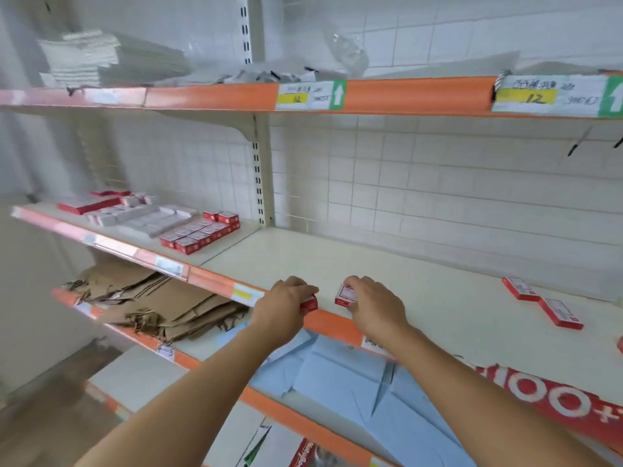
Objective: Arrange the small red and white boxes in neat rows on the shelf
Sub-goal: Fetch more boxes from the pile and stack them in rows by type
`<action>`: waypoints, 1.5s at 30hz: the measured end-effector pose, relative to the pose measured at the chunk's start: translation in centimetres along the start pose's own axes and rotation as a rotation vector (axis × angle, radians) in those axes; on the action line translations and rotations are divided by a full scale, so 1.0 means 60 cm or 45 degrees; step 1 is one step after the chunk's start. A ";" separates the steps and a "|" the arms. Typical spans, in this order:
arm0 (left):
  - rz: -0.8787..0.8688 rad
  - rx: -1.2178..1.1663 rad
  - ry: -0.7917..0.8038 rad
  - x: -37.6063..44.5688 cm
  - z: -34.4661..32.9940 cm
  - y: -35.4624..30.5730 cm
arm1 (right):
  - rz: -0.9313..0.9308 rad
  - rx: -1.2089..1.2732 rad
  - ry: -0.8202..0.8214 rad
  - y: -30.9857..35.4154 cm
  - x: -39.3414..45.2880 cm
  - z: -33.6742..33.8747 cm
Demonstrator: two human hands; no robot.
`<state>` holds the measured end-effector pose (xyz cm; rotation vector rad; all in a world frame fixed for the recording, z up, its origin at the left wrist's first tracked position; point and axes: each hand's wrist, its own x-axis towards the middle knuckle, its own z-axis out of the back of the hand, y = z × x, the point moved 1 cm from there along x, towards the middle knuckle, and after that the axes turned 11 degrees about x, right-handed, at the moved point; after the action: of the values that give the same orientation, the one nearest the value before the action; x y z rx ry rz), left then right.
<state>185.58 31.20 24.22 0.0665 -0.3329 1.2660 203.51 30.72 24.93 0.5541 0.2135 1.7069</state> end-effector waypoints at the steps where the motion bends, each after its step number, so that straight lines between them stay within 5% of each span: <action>1: 0.021 0.015 -0.009 -0.017 0.009 0.030 | 0.024 0.003 0.009 0.027 0.004 -0.017; 17: 0.437 0.141 -0.036 -0.196 0.106 0.424 | 0.385 0.101 0.186 0.413 0.107 -0.245; 45: 0.752 0.249 -0.139 -0.038 0.118 0.979 | 0.666 0.253 0.329 0.800 0.519 -0.552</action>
<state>128.09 45.37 22.48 0.2159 -0.3332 1.8841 142.25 55.59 24.68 0.5651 0.4575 2.2855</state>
